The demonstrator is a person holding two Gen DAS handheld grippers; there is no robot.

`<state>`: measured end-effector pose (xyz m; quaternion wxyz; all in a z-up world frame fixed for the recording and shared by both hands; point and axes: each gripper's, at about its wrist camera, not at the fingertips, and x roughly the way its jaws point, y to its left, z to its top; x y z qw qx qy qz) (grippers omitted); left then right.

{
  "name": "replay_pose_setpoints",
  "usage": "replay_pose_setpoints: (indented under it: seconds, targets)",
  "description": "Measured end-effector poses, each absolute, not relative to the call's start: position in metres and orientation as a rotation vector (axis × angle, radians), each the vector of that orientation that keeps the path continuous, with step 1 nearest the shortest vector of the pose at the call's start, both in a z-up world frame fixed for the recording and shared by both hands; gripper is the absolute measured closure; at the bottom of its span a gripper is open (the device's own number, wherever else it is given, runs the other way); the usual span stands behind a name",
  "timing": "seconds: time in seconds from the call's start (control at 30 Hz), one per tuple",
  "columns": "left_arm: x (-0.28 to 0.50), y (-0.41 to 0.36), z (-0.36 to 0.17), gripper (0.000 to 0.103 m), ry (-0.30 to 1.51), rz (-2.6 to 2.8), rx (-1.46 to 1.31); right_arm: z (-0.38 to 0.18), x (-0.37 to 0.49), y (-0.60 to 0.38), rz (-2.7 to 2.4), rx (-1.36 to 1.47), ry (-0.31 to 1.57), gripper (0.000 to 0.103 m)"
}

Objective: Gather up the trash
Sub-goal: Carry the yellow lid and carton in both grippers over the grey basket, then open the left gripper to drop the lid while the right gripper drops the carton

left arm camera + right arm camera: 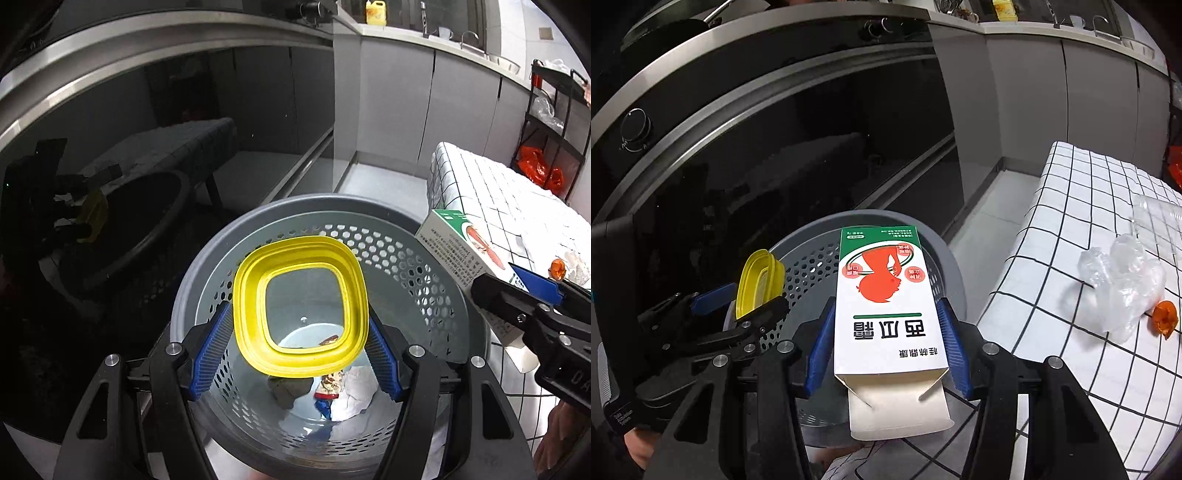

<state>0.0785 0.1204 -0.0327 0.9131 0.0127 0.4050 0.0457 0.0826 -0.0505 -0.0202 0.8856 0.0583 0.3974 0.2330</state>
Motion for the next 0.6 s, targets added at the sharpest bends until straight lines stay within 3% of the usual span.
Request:
replay_pose_setpoints:
  seconds: [0.6]
  targets:
    - [0.082, 0.127, -0.039, 0.034, 0.878, 0.085, -0.005, -0.035, 0.088, -0.036, 0.497, 0.089, 0.891, 0.051]
